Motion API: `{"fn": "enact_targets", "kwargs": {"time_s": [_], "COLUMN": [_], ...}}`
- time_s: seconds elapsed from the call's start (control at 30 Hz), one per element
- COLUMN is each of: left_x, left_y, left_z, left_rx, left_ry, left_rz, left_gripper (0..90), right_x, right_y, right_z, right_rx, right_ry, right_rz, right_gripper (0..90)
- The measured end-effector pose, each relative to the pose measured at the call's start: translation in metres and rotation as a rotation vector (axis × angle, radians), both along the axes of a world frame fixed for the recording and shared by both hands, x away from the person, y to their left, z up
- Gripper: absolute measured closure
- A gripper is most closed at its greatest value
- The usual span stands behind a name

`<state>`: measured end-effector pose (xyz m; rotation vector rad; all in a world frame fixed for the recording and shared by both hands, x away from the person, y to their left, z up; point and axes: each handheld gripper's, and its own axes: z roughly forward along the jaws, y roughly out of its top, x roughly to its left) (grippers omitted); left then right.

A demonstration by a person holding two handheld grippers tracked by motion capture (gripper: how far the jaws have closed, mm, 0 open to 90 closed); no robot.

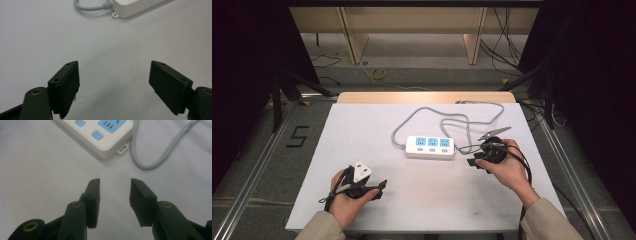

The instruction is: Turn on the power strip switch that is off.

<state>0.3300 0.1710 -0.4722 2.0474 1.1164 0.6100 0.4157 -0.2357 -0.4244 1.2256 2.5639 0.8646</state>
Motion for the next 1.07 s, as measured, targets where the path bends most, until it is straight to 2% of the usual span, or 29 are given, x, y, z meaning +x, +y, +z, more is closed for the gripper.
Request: {"fn": "enact_targets", "kwargs": {"time_s": [0.57,0.83,1.07], "left_x": [0.0,0.0,0.002], "left_y": [0.001,0.002,0.002], "left_z": [-0.001,-0.001,-0.002], "left_rx": [0.003,0.002,0.0], "left_ry": [0.002,0.002,0.005], "left_rz": [0.006,0.007,0.009], "left_gripper": [24.2,24.3,24.2], "right_x": [-0.031,-0.044,-0.048], "right_y": [-0.03,-0.035,-0.035], "right_z": [-0.014,-0.021,-0.022], "right_rx": [0.048,0.086,0.108], "right_ry": [-0.063,-0.102,-0.111], "right_rz": [-0.026,-0.027,-0.022], "right_gripper": [56.4,56.2,55.3]}}
